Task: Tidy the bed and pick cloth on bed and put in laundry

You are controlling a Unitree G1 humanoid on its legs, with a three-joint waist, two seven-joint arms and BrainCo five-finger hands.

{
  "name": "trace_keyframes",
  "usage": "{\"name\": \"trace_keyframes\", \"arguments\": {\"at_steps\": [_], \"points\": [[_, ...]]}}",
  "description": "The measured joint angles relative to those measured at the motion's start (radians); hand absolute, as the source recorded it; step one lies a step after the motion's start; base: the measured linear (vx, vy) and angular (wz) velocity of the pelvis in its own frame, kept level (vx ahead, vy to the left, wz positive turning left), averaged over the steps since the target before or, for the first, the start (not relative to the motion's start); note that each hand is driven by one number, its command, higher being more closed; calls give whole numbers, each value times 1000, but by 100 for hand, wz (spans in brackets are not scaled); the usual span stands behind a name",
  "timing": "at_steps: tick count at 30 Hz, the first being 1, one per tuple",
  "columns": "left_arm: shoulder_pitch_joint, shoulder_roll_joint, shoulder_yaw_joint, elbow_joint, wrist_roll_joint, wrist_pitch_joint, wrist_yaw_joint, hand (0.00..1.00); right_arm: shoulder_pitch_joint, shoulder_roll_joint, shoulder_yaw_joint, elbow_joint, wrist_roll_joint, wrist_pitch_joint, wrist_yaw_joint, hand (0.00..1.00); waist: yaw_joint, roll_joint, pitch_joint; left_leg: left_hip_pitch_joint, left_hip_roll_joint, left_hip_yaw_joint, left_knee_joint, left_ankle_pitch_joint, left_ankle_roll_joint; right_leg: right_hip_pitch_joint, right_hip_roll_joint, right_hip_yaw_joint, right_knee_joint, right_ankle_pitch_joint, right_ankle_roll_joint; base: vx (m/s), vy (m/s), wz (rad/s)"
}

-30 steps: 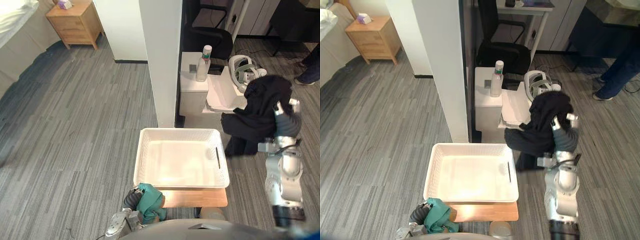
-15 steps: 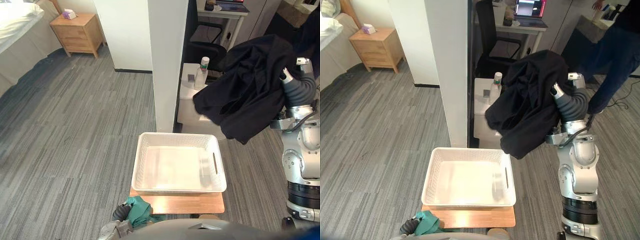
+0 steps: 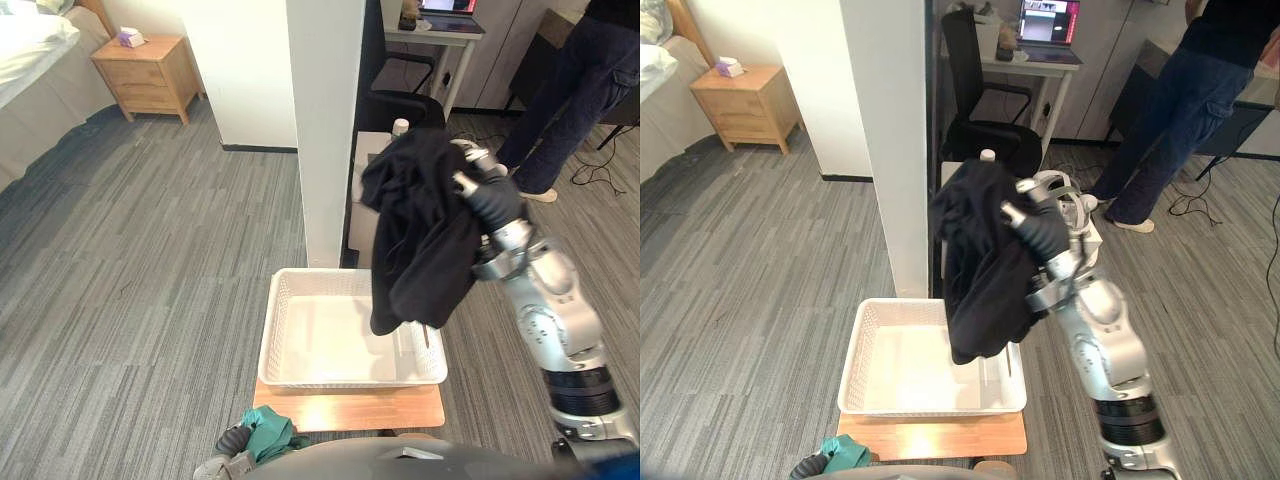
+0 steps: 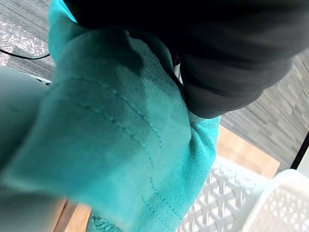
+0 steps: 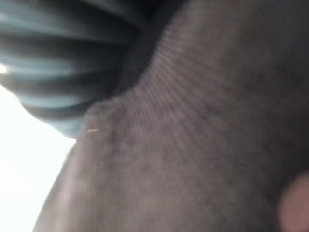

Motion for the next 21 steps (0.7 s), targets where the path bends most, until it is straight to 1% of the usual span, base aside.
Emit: {"name": "trace_keyframes", "arguments": {"at_steps": [2, 4, 7, 9, 11, 12, 13, 16, 19, 21], "points": [[-1, -2, -2, 0, -6, 3, 1, 100, 11, 39, 73, 94, -34, 17, -16, 100, 10, 5, 4, -1, 0, -6, -1, 2, -3, 2, 0, -6, 0, 0, 0, -24, -32, 8], [-3, -7, -3, -1, -8, 4, 17, 100, 36, 66, 117, 164, -43, 17, -38, 100, 23, 11, 7, -3, 0, -16, -2, 5, -4, 4, -2, -23, 0, -2, 1, -27, -42, 15], [-10, -10, -16, -12, -37, 20, 43, 100, 43, 110, 170, 317, -105, 14, -87, 100, 31, 21, 20, -27, -1, -30, -11, 18, -3, -16, -5, -42, 0, -3, 1, -40, -40, 16], [-16, -10, -31, -23, -46, 24, 55, 100, 39, 139, 179, 412, -155, -15, -112, 100, 33, 30, 33, -55, -4, -47, -11, 29, -1, -36, -9, -55, 1, -3, 2, -46, -32, 20], [-21, -16, -35, -34, -46, 25, 68, 100, 38, 164, 186, 536, -220, -67, -141, 100, 39, 46, 67, -72, -5, -52, -11, 36, -2, -52, -11, -62, 3, -2, 2, -41, -26, 10], [-20, -17, -35, -38, -46, 25, 69, 100, 38, 169, 187, 565, -240, -78, -146, 100, 43, 50, 75, -72, -5, -52, -11, 37, -2, -52, -11, -64, 3, -2, 2, -16, -17, 3], [-20, -22, -38, -43, -48, 25, 71, 100, 38, 176, 187, 622, -257, -89, -158, 0, 48, 58, 84, -72, -4, -53, -11, 37, -2, -52, -11, -67, 3, -2, 3, 8, -11, 5], [-19, -30, -39, -52, -75, 20, 79, 100, 34, 198, 187, 731, -312, -121, -182, 0, 52, 67, 91, -74, -3, -63, -10, 37, -4, -51, -11, -81, 0, -2, 3, 51, -8, 9], [-16, -31, -39, -62, -78, 17, 79, 100, 24, 215, 187, 813, -375, -130, -218, 0, 54, 67, 91, -71, 0, -71, -10, 35, -17, -43, -10, -94, -2, -2, 3, 41, -13, 9], [-14, -34, -39, -82, -77, 16, 77, 100, 0, 216, 196, 867, -440, -137, -239, 0, 56, 67, 91, -70, 0, -74, -10, 33, -27, -41, -10, -101, -2, -2, 3, 18, -7, 8]]}}
